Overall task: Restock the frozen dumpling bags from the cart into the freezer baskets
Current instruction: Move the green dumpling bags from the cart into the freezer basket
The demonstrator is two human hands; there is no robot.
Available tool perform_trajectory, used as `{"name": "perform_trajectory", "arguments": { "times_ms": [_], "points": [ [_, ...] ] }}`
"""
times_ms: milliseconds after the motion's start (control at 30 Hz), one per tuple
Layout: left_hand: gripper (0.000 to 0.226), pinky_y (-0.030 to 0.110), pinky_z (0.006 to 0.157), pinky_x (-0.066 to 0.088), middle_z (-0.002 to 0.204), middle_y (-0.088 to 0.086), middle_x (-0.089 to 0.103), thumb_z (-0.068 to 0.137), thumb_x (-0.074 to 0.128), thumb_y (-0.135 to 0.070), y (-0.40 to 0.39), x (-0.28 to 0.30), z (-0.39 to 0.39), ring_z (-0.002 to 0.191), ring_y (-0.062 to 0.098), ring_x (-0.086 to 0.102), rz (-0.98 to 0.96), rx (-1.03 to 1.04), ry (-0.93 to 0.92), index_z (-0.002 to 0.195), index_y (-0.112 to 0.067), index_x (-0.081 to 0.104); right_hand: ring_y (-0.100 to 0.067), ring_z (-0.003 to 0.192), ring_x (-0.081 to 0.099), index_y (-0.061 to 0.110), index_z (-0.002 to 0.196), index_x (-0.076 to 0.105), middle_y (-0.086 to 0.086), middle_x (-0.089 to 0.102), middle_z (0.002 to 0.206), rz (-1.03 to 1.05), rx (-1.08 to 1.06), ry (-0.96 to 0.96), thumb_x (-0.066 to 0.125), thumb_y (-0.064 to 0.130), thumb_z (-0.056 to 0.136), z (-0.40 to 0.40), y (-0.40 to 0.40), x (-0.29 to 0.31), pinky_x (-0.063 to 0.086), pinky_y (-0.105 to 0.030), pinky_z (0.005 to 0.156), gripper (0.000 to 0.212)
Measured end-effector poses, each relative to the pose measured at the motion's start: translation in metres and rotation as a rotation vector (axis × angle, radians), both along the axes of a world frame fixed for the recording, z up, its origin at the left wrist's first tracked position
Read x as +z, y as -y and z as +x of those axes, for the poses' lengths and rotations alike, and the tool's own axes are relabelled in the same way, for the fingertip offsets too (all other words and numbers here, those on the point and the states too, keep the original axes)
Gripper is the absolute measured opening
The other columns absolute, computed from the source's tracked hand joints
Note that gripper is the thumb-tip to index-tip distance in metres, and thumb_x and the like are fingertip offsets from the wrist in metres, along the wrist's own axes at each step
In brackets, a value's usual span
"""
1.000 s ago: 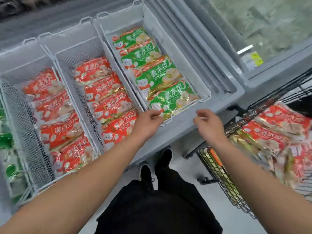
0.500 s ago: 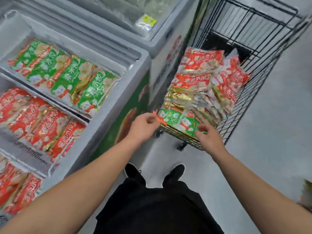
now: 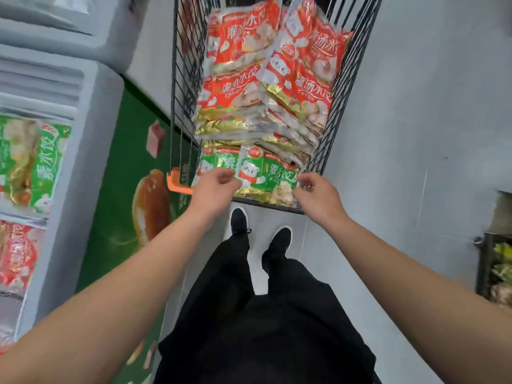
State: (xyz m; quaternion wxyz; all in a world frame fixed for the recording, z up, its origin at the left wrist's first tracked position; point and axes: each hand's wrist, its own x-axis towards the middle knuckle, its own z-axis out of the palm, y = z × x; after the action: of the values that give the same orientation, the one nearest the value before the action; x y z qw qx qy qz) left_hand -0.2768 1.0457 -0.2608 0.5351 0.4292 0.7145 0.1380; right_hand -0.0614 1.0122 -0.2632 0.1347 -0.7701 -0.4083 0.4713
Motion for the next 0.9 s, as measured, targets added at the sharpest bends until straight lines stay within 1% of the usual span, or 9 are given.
{"name": "perform_trajectory", "arguments": {
  "times_ms": [200,333,400,500,567,633,733,833,900],
  "points": [
    [0.042,0.031,0.094,0.046,0.124,0.000,0.062,0.093,0.065,-0.025,-0.048,-0.051,0.004,0.110,0.016,0.058,-0.086,-0.099,-0.082,0.133,-0.013,0.058,-0.019,0.120,0.055,0.016,0.131,0.058,-0.002,0.058,0.134,-0.085,-0.011,-0.027,0.060,0.020,0.092,-0.013,-0.023,-0.038,0.043,-0.030,0.102,0.039],
    [0.050,0.041,0.107,0.044,0.137,0.005,0.058,0.093,0.065,-0.027,-0.084,-0.111,0.005,0.121,0.023,0.055,-0.203,-0.110,-0.148,0.139,-0.010,0.053,-0.018,0.119,0.054,0.016,0.133,0.056,-0.003,0.054,0.137,-0.170,-0.076,-0.046,0.060,0.021,0.092,-0.031,-0.043,-0.079,0.044,-0.032,0.102,0.041],
    [0.052,0.038,0.106,0.043,0.141,0.007,0.055,0.095,0.062,-0.026,-0.095,-0.142,0.008,0.118,0.023,0.055,-0.265,-0.139,-0.172,0.143,-0.010,0.048,-0.017,0.113,0.054,0.016,0.134,0.055,-0.004,0.051,0.139,-0.217,-0.096,-0.041,0.060,0.021,0.092,-0.037,-0.052,-0.100,0.044,-0.029,0.096,0.042],
    [0.042,0.033,0.085,0.050,0.126,0.010,0.063,0.095,0.059,-0.022,-0.107,-0.181,0.019,0.098,0.022,0.058,-0.313,-0.211,-0.203,0.135,-0.008,0.053,-0.019,0.107,0.058,0.014,0.135,0.054,-0.007,0.048,0.140,-0.271,-0.144,-0.019,0.059,0.021,0.092,-0.041,-0.065,-0.127,0.039,-0.024,0.084,0.044],
    [0.033,0.030,0.069,0.046,0.108,0.008,0.064,0.094,0.061,-0.023,-0.110,-0.191,0.026,0.090,0.023,0.059,-0.311,-0.205,-0.224,0.123,-0.007,0.057,-0.018,0.096,0.060,0.014,0.134,0.056,-0.008,0.049,0.139,-0.278,-0.193,-0.029,0.059,0.021,0.091,-0.039,-0.070,-0.134,0.040,-0.023,0.075,0.043],
    [0.027,0.030,0.066,0.047,0.099,0.008,0.063,0.093,0.063,-0.022,-0.112,-0.201,0.033,0.089,0.025,0.061,-0.331,-0.228,-0.238,0.114,-0.005,0.059,-0.019,0.100,0.061,0.016,0.130,0.057,-0.007,0.050,0.138,-0.298,-0.247,-0.031,0.059,0.022,0.090,-0.037,-0.075,-0.146,0.043,-0.025,0.074,0.041],
    [0.022,0.036,0.077,0.055,0.100,0.010,0.066,0.091,0.063,-0.018,-0.112,-0.197,0.030,0.092,0.027,0.064,-0.328,-0.266,-0.218,0.108,-0.004,0.062,-0.020,0.114,0.057,0.018,0.127,0.058,-0.005,0.050,0.138,-0.330,-0.310,-0.015,0.061,0.025,0.089,-0.033,-0.078,-0.156,0.047,-0.029,0.092,0.038],
    [0.011,0.040,0.077,0.055,0.095,0.011,0.067,0.088,0.063,-0.014,-0.120,-0.178,0.007,0.087,0.028,0.064,-0.279,-0.213,-0.200,0.097,-0.007,0.062,-0.012,0.102,0.055,0.019,0.131,0.054,-0.003,0.043,0.144,-0.365,-0.380,-0.010,0.059,0.024,0.091,-0.028,-0.083,-0.166,0.042,-0.022,0.078,0.041],
    [0.003,0.035,0.066,0.052,0.087,0.006,0.066,0.087,0.060,-0.009,-0.126,-0.169,-0.019,0.079,0.023,0.063,-0.228,-0.129,-0.244,0.088,-0.011,0.062,-0.014,0.104,0.052,0.019,0.140,0.047,-0.002,0.040,0.146,-0.401,-0.422,-0.045,0.056,0.024,0.093,-0.030,-0.090,-0.176,0.039,-0.023,0.082,0.048]
  ]
}}
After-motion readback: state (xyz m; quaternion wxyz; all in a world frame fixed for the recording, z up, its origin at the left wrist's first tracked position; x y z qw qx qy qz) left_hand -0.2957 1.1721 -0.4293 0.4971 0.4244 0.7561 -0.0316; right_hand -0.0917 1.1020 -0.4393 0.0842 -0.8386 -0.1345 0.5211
